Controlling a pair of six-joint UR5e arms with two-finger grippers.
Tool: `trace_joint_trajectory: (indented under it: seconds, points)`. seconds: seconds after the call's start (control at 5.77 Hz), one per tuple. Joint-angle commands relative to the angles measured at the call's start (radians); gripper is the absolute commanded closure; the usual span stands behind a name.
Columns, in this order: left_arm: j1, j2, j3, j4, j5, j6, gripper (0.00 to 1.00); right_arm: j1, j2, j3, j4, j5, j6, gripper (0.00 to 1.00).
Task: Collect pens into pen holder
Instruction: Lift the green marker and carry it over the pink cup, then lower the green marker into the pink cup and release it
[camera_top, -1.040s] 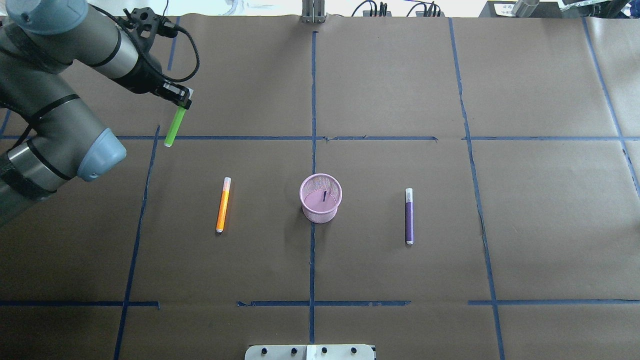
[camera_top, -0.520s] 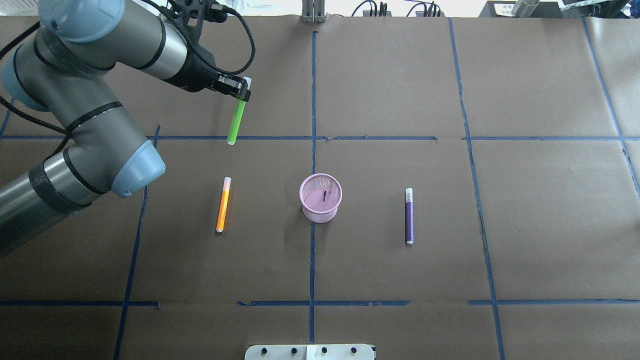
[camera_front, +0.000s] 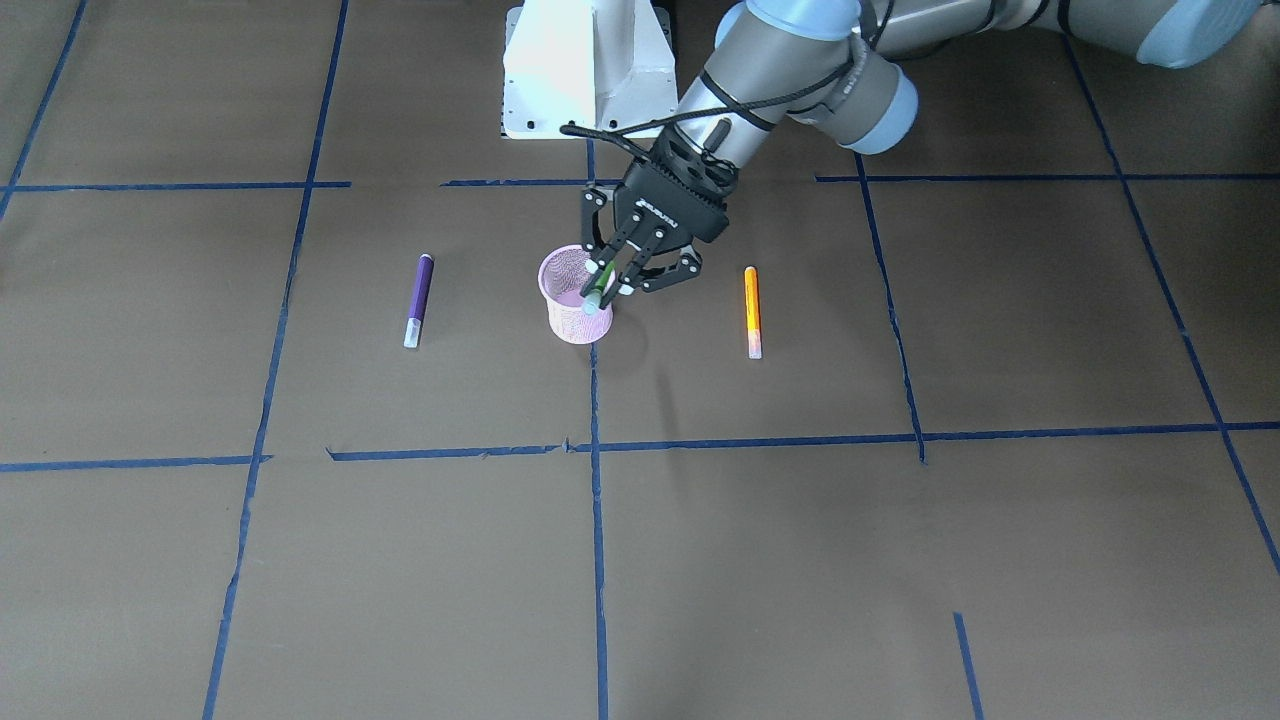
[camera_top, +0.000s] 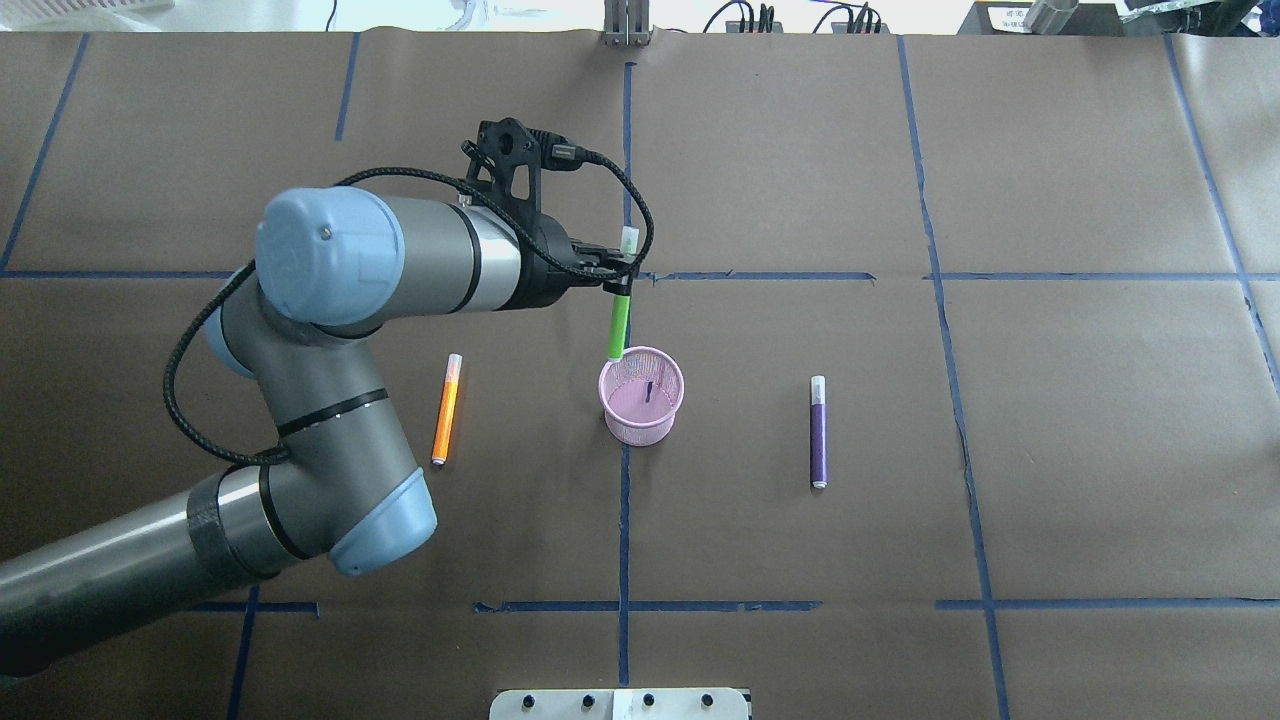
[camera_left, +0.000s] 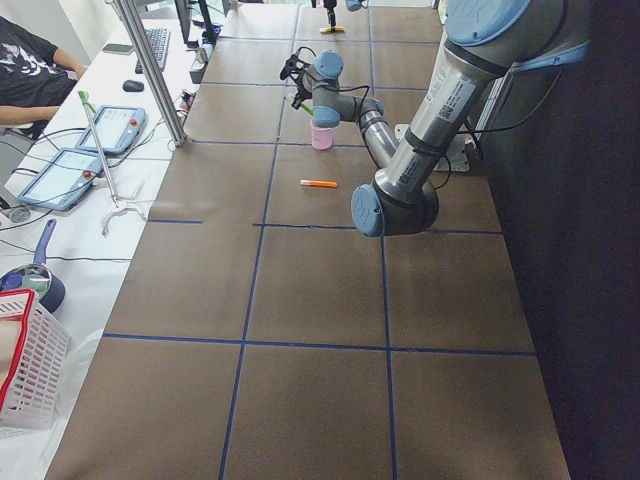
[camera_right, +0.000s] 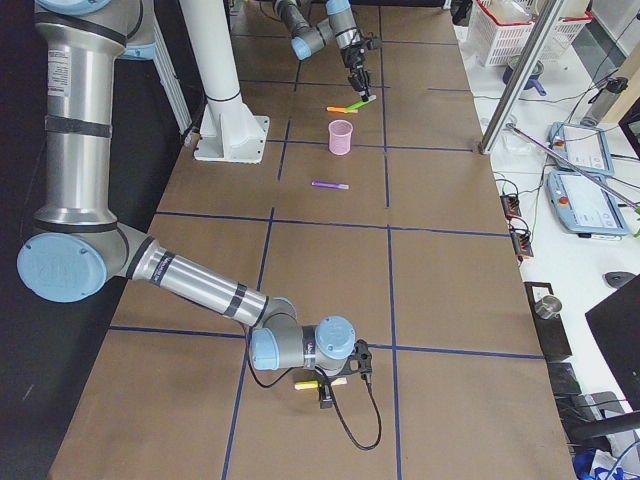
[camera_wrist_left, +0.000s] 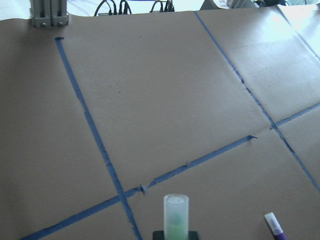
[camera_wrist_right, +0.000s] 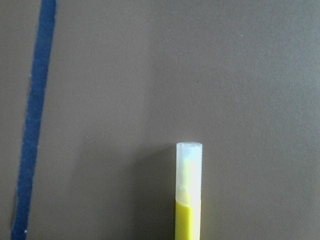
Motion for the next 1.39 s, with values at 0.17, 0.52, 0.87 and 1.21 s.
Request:
trace_joint_trajectory:
  seconds: [0.17, 0.52, 0.87, 1.21]
  points:
    - [0.083, 0.036, 0.016, -0.092, 0.125, -0.016, 1.00, 0.000, 0.000, 0.000, 0.000, 0.001, 0.000, 0.00]
    - [0.089, 0.037, 0.104, -0.181, 0.127, -0.014, 1.00, 0.000, 0.000, 0.000, 0.000, 0.000, 0.000, 0.00]
    - [0.100, 0.039, 0.160, -0.244, 0.147, -0.014, 1.00, 0.000, -0.002, 0.002, 0.002, 0.001, 0.000, 0.00]
    - [0.101, 0.039, 0.153, -0.246, 0.147, -0.016, 0.82, 0.000, -0.002, 0.002, 0.000, 0.001, 0.000, 0.00]
